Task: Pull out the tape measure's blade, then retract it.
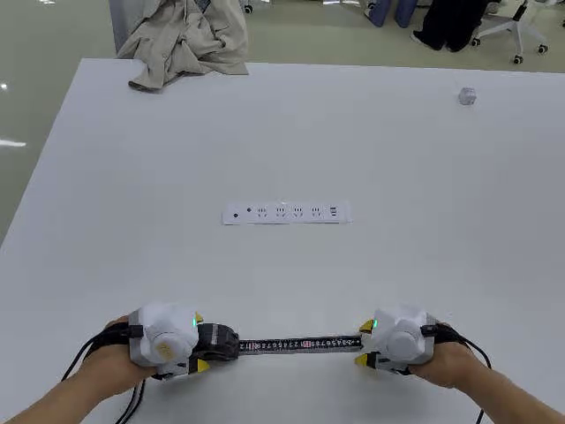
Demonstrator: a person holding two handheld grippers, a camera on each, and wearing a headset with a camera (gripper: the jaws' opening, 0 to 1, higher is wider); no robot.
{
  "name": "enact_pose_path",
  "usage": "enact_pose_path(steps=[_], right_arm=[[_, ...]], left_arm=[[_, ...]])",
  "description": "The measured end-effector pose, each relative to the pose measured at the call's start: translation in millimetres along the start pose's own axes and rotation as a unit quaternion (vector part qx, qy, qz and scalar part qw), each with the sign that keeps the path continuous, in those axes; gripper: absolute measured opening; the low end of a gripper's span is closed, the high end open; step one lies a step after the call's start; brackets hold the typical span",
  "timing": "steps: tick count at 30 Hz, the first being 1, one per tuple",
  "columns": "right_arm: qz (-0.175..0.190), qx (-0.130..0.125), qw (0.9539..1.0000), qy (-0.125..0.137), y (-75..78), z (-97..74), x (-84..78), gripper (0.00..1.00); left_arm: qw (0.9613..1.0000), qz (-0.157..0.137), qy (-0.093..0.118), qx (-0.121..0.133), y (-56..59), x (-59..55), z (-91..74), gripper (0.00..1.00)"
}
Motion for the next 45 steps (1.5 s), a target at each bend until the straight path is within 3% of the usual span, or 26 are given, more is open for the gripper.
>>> enact_pose_path(steps=[10, 21, 36, 40, 45], right_arm=[[0.053, -0.027, 0.9981, 0.012, 3.9, -4.2, 4.1, 0.36], [0.086, -0.043, 0.9953, 0.013, 4.3, -10.8, 5.2, 0.41], [0.154, -0.067, 0.9849, 0.042, -2.0, -26.6, 20.0, 0.5], [0.174, -0.073, 0.981, 0.045, -4.3, -28.9, 20.8, 0.52], [0.193, -0.082, 0.9768, 0.043, -7.4, -34.2, 20.9, 0.57]], left_arm=[[0.9992, -0.026, 0.022, 0.022, 0.6, -3.6, -8.0, 0.49], [0.9965, -0.057, 0.041, 0.046, 3.3, -6.8, -13.7, 0.57], [0.987, -0.121, 0.073, 0.077, 11.0, -18.3, -23.0, 0.68], [0.98, -0.15, 0.095, 0.089, 13.3, -19.4, -27.6, 0.69], [0.9749, -0.168, 0.108, 0.098, 20.0, -23.0, -30.2, 0.72]])
Point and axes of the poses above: the centre of the closed fingertips' face, and the gripper's own axes: z roughly forward along the fingers, y roughly to its right, x roughly out of its top, the point moved 2 cm from there along -z, roughly backward along the fingers, and after that the axes turned 14 degrees about -x, right-handed, at the moved point
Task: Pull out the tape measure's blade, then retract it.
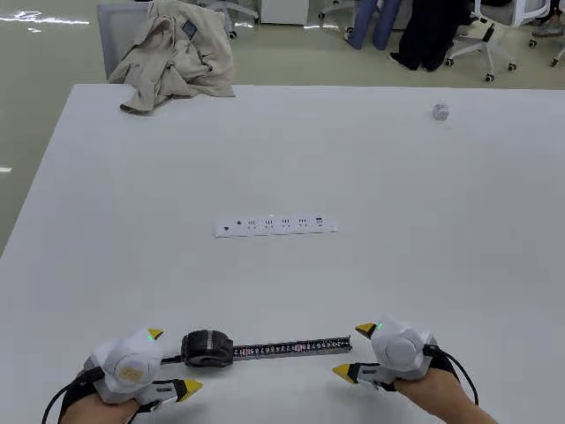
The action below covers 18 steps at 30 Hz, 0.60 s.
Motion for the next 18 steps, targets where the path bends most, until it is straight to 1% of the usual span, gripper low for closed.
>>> enact_pose_path(steps=[2, 4, 6, 7, 9, 11, 16, 18], right_arm=[[0.014, -0.004, 0.9999, -0.003, -0.9, -3.3, -0.2, 0.58], [0.027, -0.004, 0.9996, -0.002, -1.6, -5.1, -0.6, 0.59], [0.034, -0.008, 0.9994, 0.001, -2.4, -8.1, -0.9, 0.6], [0.038, -0.008, 0.9992, 0.001, -3.4, -9.3, -1.0, 0.6], [0.045, -0.012, 0.9989, 0.002, -5.3, -11.1, -3.1, 0.62], [0.062, -0.01, 0.998, 0.005, -8.3, -13.5, -3.4, 0.63], [0.072, -0.015, 0.9973, 0.005, -15.0, -19.5, -6.8, 0.65], [0.077, -0.018, 0.9968, 0.005, -17.5, -21.5, -7.9, 0.66]], left_arm=[[1.0, -0.007, 0.004, 0.0, 3.5, -3.1, -1.5, 0.72], [0.9999, -0.015, 0.007, 0.004, 4.0, -6.8, -3.0, 0.72], [0.9995, -0.029, 0.012, 0.009, 5.7, -9.5, -6.0, 0.74], [0.9994, -0.029, 0.012, 0.012, 5.5, -11.1, -6.9, 0.75], [0.9991, -0.034, 0.019, 0.014, 7.9, -12.6, -9.6, 0.75], [0.9988, -0.039, 0.025, 0.017, 10.8, -13.1, -12.2, 0.76], [0.9975, -0.057, 0.034, 0.024, 16.2, -18.8, -14.0, 0.77], [0.9971, -0.06, 0.037, 0.026, 20.4, -18.8, -16.2, 0.77]])
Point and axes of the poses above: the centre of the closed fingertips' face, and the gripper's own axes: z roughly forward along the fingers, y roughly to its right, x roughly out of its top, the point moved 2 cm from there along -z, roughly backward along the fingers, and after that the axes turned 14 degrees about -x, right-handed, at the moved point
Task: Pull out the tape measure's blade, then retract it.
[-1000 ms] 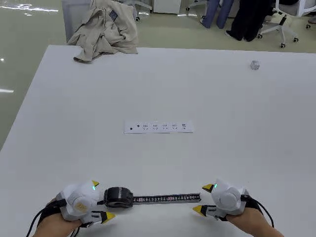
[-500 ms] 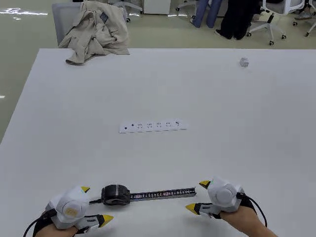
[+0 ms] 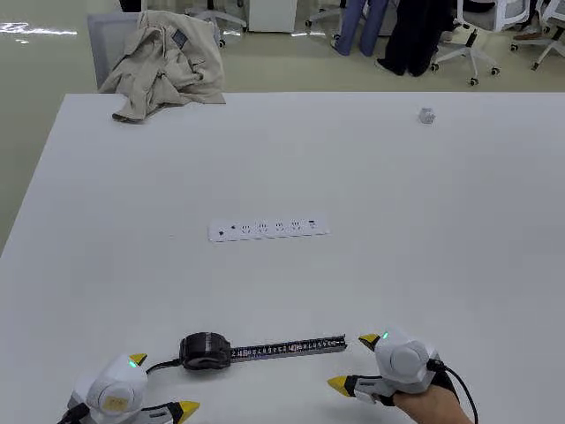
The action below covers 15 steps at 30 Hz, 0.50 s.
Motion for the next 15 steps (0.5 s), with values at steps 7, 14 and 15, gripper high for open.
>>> enact_pose_path(steps=[7, 14, 15], right_arm=[[0.031, -0.011, 0.9995, 0.005, -8.7, -10.6, -0.9, 0.72], [0.041, -0.016, 0.999, 0.01, -20.3, -17.2, -4.7, 0.75], [0.042, -0.018, 0.9989, 0.012, -21.0, -17.9, -4.4, 0.77]], left_arm=[[0.9991, -0.032, 0.02, 0.02, 1.5, -5.1, -8.0, 0.81], [0.9988, -0.035, 0.028, 0.021, 12.5, -5.9, -13.1, 0.84], [0.9986, -0.037, 0.03, 0.022, 13.1, -5.3, -14.2, 0.85]])
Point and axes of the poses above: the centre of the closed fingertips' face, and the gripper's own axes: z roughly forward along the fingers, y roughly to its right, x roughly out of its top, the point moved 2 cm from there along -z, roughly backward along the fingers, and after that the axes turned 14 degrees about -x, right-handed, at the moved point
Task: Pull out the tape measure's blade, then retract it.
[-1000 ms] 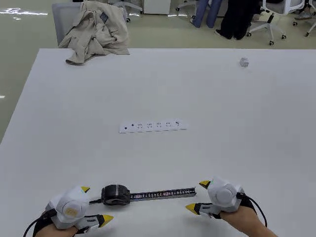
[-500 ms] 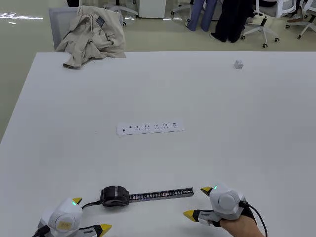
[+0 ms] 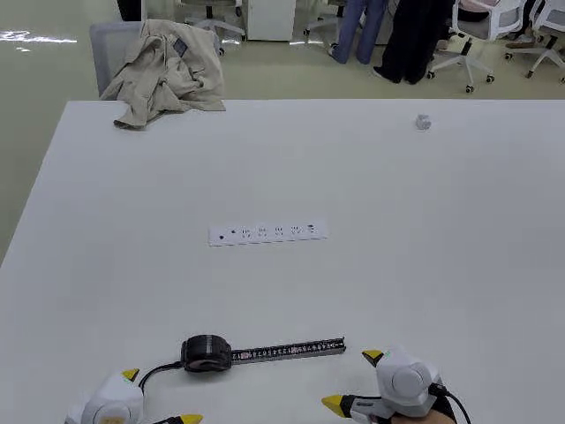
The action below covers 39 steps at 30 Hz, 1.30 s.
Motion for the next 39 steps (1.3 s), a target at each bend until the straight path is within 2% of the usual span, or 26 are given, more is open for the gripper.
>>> enact_pose_path(steps=[2, 4, 6, 9, 17, 22, 28, 33, 39], right_arm=[[0.008, -0.002, 1.0, 0.005, -2.1, -3.9, 1.8, 0.78], [0.011, -0.005, 0.9999, 0.007, -3.9, -7.7, 3.7, 0.8], [0.016, -0.006, 0.9998, 0.012, -6.1, -11.4, 5.4, 0.8], [0.023, -0.009, 0.9995, 0.018, -7.6, -13.6, 6.0, 0.81], [0.043, -0.022, 0.9982, 0.034, -11.2, -28.4, 14.0, 0.84], [0.064, -0.035, 0.9966, 0.039, -15.1, -38.4, 15.2, 0.86], [0.069, -0.037, 0.996, 0.044, -24.6, -46.9, 17.4, 0.9], [0.073, -0.031, 0.9956, 0.051, -34.4, -55.8, 20.7, 0.93], [0.077, -0.031, 0.9949, 0.058, -44.0, -67.3, 28.4, 0.95]], left_arm=[[0.9998, -0.008, 0.017, 0.009, -0.9, 3.9, -2.6, 0.87], [0.9997, -0.012, 0.015, 0.012, -1.1, 3.8, -4.4, 0.89], [0.9995, -0.013, 0.024, 0.018, 2.2, 8.6, -8.3, 0.9], [0.9993, -0.013, 0.029, 0.021, 4.1, 9.0, -9.1, 0.9], [0.9981, -0.03, 0.037, 0.04, 8.3, 6.0, -15.5, 0.92], [0.9979, -0.039, 0.036, 0.037, 15.3, 5.5, -16.1, 0.92], [0.9963, -0.048, 0.044, 0.055, 15.8, 14.1, -25.1, 0.93], [0.9944, -0.06, 0.046, 0.073, 18.5, 16.1, -35.1, 0.93], [0.9941, -0.06, 0.051, 0.075, 32.7, 19.1, -47.0, 0.93]])
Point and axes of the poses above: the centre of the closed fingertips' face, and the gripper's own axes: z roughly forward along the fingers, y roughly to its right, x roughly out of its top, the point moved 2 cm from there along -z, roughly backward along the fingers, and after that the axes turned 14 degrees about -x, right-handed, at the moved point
